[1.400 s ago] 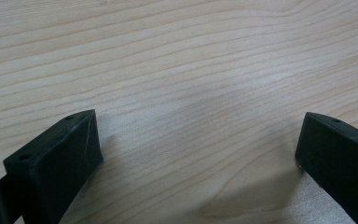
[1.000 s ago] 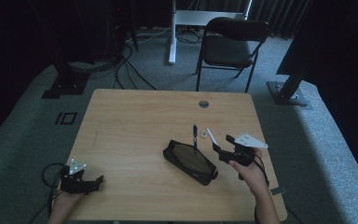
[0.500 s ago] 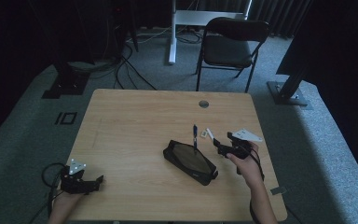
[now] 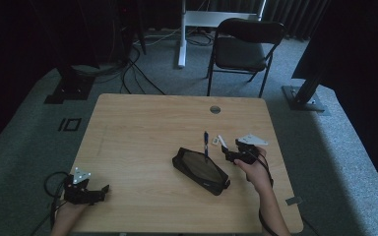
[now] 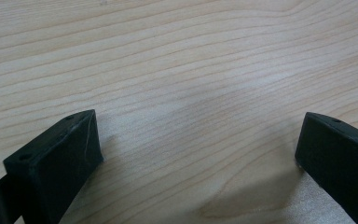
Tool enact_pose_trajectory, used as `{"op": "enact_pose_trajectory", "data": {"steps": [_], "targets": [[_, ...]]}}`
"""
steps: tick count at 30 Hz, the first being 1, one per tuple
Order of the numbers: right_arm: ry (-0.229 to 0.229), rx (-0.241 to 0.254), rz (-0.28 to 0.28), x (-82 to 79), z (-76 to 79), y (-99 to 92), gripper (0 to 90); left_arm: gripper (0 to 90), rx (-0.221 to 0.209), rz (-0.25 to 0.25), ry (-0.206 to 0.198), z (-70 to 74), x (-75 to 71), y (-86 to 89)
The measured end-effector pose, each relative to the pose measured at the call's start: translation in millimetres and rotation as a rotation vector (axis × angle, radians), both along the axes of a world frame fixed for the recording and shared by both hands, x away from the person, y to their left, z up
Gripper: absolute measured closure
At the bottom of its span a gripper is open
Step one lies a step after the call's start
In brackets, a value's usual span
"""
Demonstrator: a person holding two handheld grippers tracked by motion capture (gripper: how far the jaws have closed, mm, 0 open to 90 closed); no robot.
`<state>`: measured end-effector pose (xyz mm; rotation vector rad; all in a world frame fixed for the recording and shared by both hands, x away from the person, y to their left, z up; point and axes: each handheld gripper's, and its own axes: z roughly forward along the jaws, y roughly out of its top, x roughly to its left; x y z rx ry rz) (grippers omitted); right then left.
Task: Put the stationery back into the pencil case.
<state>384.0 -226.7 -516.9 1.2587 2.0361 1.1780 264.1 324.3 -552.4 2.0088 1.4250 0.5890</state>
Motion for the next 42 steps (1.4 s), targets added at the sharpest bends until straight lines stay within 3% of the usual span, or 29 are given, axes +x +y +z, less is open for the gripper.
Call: {"op": "enact_pose_trajectory", "data": {"steps": [8,24,34,42], "targets": [[0.042,-0.033,0.002,7.4,-9.7,6.2,37.1,0.2,0.000,0.000,0.000,0.0,0.0,0.0],[0.079,-0.100,-0.002,18.2,-22.8,11.0,51.9,0.2,0.000,0.000,0.000,0.0,0.0,0.0],[0.134,-0.111,-0.035,28.4,-31.4,14.4,60.8,0.2,0.000,0.000,0.000,0.0,0.0,0.0],[0.135,-0.108,-0.080,30.8,-31.9,14.2,73.9,0.2,0.000,0.000,0.000,0.0,0.0,0.0]]}}
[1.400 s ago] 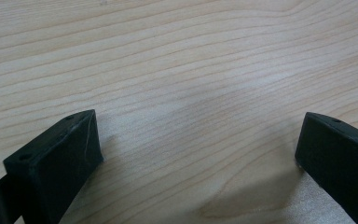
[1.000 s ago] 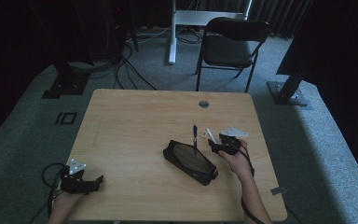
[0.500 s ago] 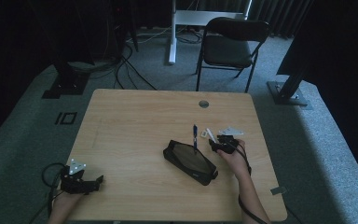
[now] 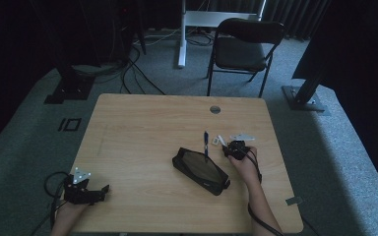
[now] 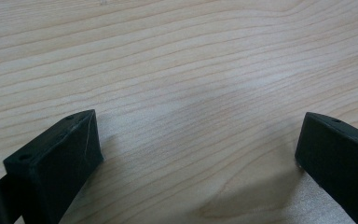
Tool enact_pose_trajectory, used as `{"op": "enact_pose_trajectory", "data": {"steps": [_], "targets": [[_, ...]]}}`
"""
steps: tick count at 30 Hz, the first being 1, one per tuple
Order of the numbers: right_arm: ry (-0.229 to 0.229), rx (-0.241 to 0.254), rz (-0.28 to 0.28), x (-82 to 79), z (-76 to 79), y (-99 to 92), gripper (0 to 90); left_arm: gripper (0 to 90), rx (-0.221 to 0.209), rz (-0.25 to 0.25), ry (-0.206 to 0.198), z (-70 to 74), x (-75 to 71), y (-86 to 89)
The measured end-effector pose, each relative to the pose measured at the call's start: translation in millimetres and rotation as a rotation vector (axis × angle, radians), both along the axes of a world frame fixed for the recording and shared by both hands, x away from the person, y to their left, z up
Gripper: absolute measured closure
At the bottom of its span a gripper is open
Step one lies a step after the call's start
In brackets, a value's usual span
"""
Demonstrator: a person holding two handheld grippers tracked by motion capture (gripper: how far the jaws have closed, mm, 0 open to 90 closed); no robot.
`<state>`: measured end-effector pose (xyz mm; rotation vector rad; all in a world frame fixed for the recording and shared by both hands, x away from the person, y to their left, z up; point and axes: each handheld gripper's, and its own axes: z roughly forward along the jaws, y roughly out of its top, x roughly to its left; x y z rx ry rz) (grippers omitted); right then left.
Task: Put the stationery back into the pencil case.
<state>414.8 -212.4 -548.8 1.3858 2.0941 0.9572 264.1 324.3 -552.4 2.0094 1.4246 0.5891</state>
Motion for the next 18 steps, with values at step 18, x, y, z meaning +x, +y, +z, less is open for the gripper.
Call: {"op": "enact_pose_trajectory", "data": {"steps": [18], "targets": [[0.039,0.074,-0.125,2.9,8.4,-4.0,78.3,0.2,0.000,0.000,0.000,0.0,0.0,0.0]]}}
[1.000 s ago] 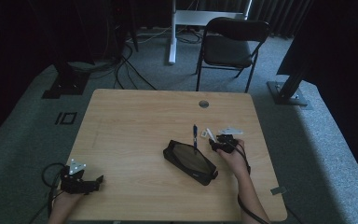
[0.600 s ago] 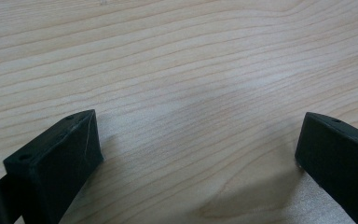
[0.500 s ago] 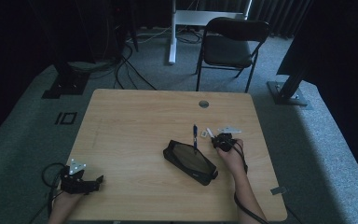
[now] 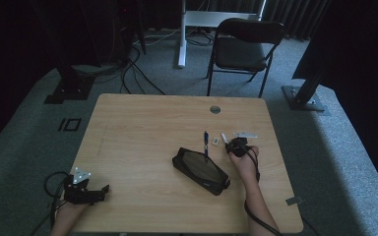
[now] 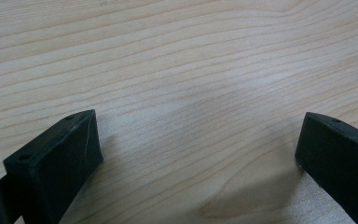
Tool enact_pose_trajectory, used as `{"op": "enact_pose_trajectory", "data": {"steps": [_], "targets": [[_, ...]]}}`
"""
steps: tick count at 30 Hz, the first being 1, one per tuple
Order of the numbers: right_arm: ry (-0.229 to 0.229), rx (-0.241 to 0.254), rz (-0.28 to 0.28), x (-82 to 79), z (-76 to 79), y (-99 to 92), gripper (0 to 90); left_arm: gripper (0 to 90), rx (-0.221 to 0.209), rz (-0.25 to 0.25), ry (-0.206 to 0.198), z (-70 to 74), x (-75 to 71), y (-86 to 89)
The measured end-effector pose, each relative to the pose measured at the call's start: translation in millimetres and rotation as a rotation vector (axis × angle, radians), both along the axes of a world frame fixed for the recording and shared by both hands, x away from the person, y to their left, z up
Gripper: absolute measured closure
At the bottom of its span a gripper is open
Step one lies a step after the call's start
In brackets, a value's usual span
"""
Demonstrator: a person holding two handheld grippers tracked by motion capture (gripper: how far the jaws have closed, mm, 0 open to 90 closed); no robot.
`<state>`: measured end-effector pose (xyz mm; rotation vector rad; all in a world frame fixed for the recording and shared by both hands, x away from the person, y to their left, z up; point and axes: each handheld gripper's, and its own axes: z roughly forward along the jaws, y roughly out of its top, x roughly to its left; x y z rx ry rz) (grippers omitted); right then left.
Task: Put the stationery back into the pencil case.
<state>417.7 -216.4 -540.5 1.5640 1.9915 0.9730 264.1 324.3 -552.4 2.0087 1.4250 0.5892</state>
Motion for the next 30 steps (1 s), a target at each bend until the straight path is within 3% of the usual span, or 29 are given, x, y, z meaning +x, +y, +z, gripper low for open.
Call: {"op": "enact_pose_trajectory", "data": {"steps": [18,30], "targets": [[-0.058,0.010,0.036,-8.6,35.3,-5.1,78.2,0.2,0.000,0.000,0.000,0.0,0.0,0.0],[-0.082,0.020,0.098,-18.1,61.9,-2.8,78.2,0.2,0.000,0.000,0.000,0.0,0.0,0.0]]}}
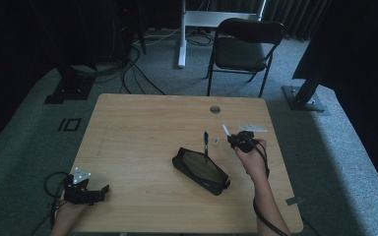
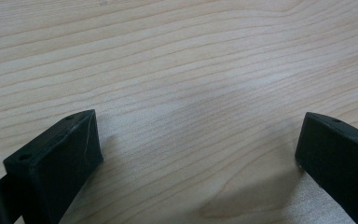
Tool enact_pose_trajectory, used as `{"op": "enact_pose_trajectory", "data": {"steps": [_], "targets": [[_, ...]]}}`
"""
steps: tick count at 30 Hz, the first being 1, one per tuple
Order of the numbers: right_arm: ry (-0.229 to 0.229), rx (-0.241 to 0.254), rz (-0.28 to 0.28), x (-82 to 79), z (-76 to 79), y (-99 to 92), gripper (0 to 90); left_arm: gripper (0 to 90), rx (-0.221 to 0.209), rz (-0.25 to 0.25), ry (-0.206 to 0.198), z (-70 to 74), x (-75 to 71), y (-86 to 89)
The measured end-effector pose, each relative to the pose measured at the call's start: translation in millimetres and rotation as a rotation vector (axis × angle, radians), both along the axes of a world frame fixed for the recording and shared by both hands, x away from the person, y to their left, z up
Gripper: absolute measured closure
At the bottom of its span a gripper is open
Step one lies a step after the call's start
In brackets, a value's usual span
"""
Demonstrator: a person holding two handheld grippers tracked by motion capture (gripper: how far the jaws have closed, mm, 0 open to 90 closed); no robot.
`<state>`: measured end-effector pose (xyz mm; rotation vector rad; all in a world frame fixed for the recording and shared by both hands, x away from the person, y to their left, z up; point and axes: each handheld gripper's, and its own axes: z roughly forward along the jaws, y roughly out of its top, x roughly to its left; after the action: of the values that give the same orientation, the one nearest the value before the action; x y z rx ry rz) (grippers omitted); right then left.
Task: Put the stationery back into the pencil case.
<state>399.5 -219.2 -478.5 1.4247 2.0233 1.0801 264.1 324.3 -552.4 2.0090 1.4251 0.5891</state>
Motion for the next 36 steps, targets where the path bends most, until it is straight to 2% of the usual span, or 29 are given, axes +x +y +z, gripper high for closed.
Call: {"op": "enact_pose_trajectory", "data": {"steps": [7,20,36], "targets": [[-0.034,0.001,0.037,-6.8,18.8,5.1,78.2,0.2,0.000,0.000,0.000,0.0,0.0,0.0],[-0.093,0.023,0.086,-18.6,44.7,10.8,78.2,0.2,0.000,0.000,0.000,0.0,0.0,0.0],[-0.163,0.014,0.231,-45.1,79.8,39.6,78.2,0.2,0.002,-0.001,0.000,0.0,0.0,0.1]]}}
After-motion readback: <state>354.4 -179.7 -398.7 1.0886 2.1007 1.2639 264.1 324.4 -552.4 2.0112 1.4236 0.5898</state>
